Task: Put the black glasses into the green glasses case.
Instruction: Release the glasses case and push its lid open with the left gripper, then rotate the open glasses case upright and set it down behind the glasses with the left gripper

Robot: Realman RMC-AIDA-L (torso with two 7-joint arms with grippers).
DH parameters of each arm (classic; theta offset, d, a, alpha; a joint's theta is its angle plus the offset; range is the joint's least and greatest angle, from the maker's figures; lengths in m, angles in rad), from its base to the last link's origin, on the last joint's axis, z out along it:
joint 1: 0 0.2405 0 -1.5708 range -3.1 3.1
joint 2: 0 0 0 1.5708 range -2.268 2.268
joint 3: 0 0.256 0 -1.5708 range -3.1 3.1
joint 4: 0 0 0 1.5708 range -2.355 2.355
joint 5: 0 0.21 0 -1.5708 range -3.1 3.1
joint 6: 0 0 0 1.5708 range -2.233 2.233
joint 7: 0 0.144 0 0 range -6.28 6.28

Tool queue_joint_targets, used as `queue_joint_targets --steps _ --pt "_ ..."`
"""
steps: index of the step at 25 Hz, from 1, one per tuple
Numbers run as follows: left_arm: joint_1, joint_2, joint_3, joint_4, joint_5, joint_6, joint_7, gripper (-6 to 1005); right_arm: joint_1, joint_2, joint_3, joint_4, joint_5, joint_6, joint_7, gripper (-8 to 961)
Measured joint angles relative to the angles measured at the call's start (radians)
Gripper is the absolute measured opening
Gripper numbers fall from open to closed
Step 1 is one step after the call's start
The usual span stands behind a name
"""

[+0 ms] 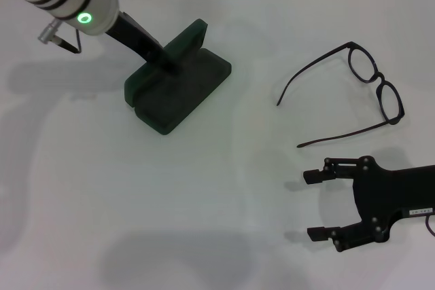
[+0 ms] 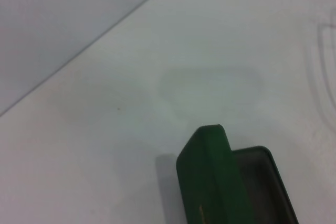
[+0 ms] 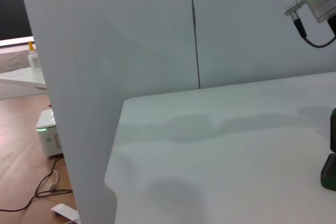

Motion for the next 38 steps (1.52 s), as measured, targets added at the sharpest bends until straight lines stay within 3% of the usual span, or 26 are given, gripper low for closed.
queue_joint_targets --steps 2,7,13,21,26,31,32,38 --pt "0.001 -0.004 0.028 0.0 0.0 -0.006 0.0 842 -0.001 0.0 0.0 0.0 0.0 0.001 0.0 858" --pt "0.008 -0.02 0.054 0.009 -0.001 -0.045 -0.001 635 -0.006 -0.001 0.0 0.0 0.0 0.004 0.0 857" --pt "0.009 -0.021 0.056 0.008 -0.003 -0.052 -0.001 402 -0.006 -0.002 0.0 0.0 0.0 0.006 0.0 858" --pt "0.006 -0.018 0.058 0.011 -0.004 -0.025 0.008 231 -0.004 -0.002 0.0 0.0 0.0 0.01 0.0 858" --pt "0.015 -0.02 0.058 0.048 -0.011 0.016 0.058 205 -0.004 -0.002 0.0 0.0 0.0 0.022 0.0 858" --pt "0.075 -0.026 0.058 0.153 -0.077 0.087 0.21 225 -0.005 -0.002 0.0 0.0 0.0 0.024 0.0 857" --pt "0.123 -0.032 0.059 0.216 -0.138 0.132 0.338 228 -0.006 -0.002 0.0 0.0 0.0 0.024 0.0 857" --pt "0.197 -0.051 0.057 0.268 -0.216 0.162 0.583 252 -0.006 -0.002 0.0 0.0 0.0 0.029 0.0 857"
